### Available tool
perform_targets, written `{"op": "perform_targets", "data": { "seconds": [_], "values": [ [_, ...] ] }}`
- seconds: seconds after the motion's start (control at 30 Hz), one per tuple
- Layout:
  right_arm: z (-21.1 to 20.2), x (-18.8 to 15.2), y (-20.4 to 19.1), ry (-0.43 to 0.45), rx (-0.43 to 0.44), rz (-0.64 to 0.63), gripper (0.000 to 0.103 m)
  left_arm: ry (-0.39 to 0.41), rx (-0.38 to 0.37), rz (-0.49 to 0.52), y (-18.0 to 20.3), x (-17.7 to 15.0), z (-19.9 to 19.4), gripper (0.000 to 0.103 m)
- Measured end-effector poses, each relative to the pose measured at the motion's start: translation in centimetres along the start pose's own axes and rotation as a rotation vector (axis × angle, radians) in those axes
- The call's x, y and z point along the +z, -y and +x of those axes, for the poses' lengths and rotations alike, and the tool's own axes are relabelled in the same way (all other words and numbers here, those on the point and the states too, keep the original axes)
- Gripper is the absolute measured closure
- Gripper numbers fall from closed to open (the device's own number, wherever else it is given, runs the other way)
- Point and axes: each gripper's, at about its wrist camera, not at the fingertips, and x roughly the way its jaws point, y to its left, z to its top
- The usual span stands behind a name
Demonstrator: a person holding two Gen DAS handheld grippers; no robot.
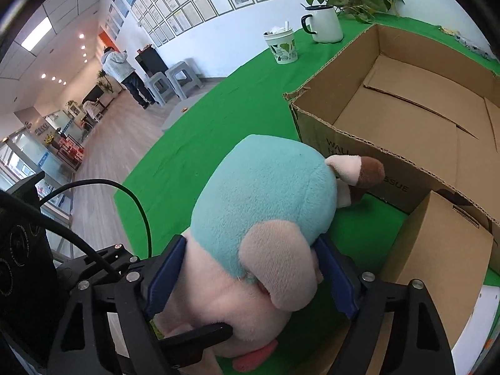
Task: Organize objects
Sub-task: 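Carry the plush pig with the left gripper over the open cardboard box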
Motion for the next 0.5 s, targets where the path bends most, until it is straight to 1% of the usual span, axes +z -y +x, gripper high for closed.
{"op": "perform_targets", "data": {
  "seconds": [0.07, 0.13, 0.2, 0.33, 0.5],
  "values": [
    [-0.4, -0.1, 0.0, 0.016, -0.002, -0.002, 0.030, 0.007, 0.022, 0.019, 0.6, 0.1, -0.4, 0.045],
    [-1.4, -0.3, 0.1, 0.039, 0.012, 0.003, 0.032, 0.033, 0.039, 0.041, 1.2, 0.4, -1.1, 0.046],
    [-2.3, 0.1, 0.2, 0.080, 0.025, 0.005, 0.032, 0.065, 0.048, 0.060, 1.8, 1.2, -2.0, 0.046],
    [-5.4, 1.2, -0.5, 0.199, 0.010, -0.016, 0.034, 0.142, 0.055, 0.111, 3.6, 3.6, -3.6, 0.046],
    [-11.2, 3.4, -0.9, 0.372, -0.064, -0.051, 0.037, 0.257, 0.027, 0.216, 6.3, 8.1, -4.9, 0.046]
  ]
}}
